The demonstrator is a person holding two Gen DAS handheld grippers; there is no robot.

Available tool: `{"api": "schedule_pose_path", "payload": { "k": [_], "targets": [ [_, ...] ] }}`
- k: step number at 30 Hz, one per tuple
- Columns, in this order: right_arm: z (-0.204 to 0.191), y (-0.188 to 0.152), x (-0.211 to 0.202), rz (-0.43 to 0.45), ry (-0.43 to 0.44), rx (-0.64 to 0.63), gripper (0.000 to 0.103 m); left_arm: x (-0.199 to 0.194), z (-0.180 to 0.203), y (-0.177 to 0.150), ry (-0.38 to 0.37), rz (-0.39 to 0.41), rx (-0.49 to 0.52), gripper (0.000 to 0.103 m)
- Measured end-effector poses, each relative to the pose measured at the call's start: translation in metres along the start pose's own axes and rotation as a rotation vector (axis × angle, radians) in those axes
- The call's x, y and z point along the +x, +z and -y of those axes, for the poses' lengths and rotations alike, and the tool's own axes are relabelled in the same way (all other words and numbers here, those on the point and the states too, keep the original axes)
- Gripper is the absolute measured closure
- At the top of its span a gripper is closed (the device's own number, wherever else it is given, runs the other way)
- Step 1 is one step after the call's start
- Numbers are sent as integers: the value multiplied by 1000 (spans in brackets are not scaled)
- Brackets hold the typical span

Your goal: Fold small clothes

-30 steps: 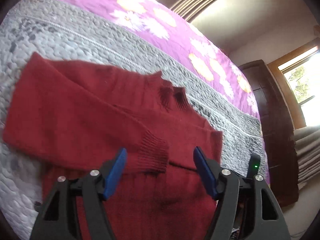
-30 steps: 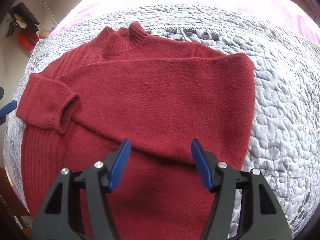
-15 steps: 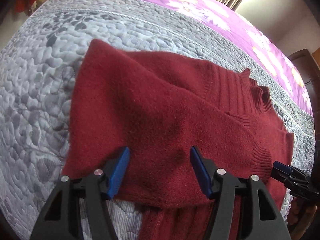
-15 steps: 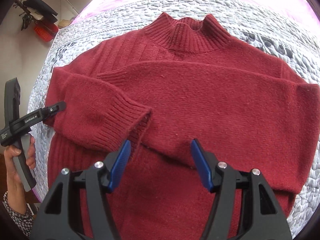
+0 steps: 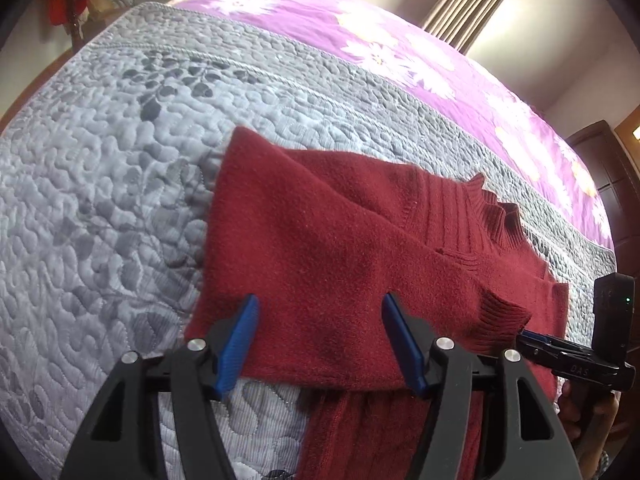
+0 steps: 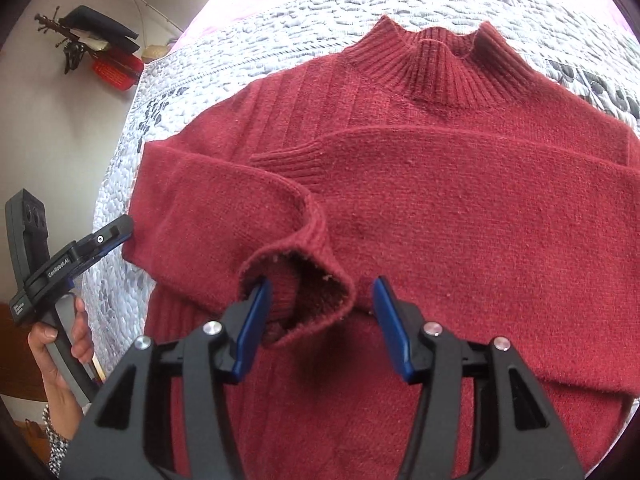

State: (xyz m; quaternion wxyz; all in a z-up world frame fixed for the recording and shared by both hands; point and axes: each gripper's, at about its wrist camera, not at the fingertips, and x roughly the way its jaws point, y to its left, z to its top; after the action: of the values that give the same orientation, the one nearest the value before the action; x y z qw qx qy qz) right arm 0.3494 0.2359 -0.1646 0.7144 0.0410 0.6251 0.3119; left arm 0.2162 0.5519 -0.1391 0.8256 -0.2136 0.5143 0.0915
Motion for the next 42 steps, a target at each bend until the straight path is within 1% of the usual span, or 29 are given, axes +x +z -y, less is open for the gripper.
{"api": "schedule_pose_path", "payload": {
  "k": [2, 3, 4, 7, 9, 11, 12, 13, 14, 15, 16, 18, 20, 22, 23, 26, 27, 29, 33, 35, 37, 38, 39, 40, 41, 42],
  "targets": [
    [2, -7, -9, 15, 14, -5, 41, -6, -4, -1, 14, 12, 4, 38],
    [4, -10, -14, 23, 16, -2, 34, -8, -6, -2, 19, 17, 6, 38],
    [6, -12, -16, 27, 13, 2, 32, -9, -7, -3, 23, 21, 9, 38],
    [11, -10, -13, 21, 1, 17, 32, -11, -7, -5, 57, 41, 17, 33],
    [10, -4, -4, 4, 24, 31, 32, -12, -5, -7, 61, 47, 19, 33],
    [5, 1, 12, -23, 8, 32, 44, -13, -2, -9, 49, 44, 19, 32],
    [1, 2, 18, -33, -23, 16, 60, -14, -1, -9, 51, 44, 22, 31],
    [-4, 2, 22, -30, -59, -7, 80, -15, 0, -9, 59, 48, 26, 31],
    [-7, 1, 21, -19, -64, -32, 88, -17, 0, -9, 67, 52, 31, 29],
    [-10, 0, 17, -7, -29, -44, 93, -19, 0, -9, 74, 57, 33, 28],
    [-11, 0, 10, 19, -16, -52, 94, -20, 0, -7, 83, 64, 32, 28],
    [-12, -1, -14, 95, -9, -83, 95, -23, -1, -4, 89, 76, 20, 28],
    [-5, -1, -45, 162, 2, -86, 95, -23, 0, -1, 81, 82, 8, 28],
    [6, -2, -76, 228, -41, -94, 95, -19, 7, 1, 75, 79, 14, 28],
    [14, -1, -90, 247, -67, -93, 95, -14, 12, 2, 80, 74, 23, 28],
    [48, -2, -117, 273, -141, -52, 95, 2, 33, 1, 89, 55, 58, 28],
    [63, -2, -123, 274, -166, -28, 95, 8, 40, 0, 91, 48, 69, 28],
    [97, -4, -126, 257, -179, 28, 95, 22, 53, -2, 101, 28, 92, 28],
    [140, -8, -102, 190, -252, 84, 94, 52, 68, -6, 174, -12, 131, 28],
    [152, -13, -85, 150, -261, 98, 91, 65, 67, -7, 186, -37, 129, 28],
    [156, -17, -74, 122, -304, 86, 81, 70, 63, -8, 186, -52, 118, 27],
    [154, -21, -72, 124, -321, 73, 79, 70, 61, -9, 178, -51, 112, 27],
    [152, -23, -73, 131, -320, 62, 74, 67, 60, -9, 167, -45, 107, 27],
    [150, -26, -75, 140, -303, 56, 63, 63, 60, -9, 155, -36, 106, 28],
    [149, -28, -77, 148, -282, 51, 61, 61, 60, -9, 149, -30, 110, 28],
    [148, -30, -79, 147, -274, 49, 64, 61, 60, -9, 147, -32, 114, 28]
  ]
}}
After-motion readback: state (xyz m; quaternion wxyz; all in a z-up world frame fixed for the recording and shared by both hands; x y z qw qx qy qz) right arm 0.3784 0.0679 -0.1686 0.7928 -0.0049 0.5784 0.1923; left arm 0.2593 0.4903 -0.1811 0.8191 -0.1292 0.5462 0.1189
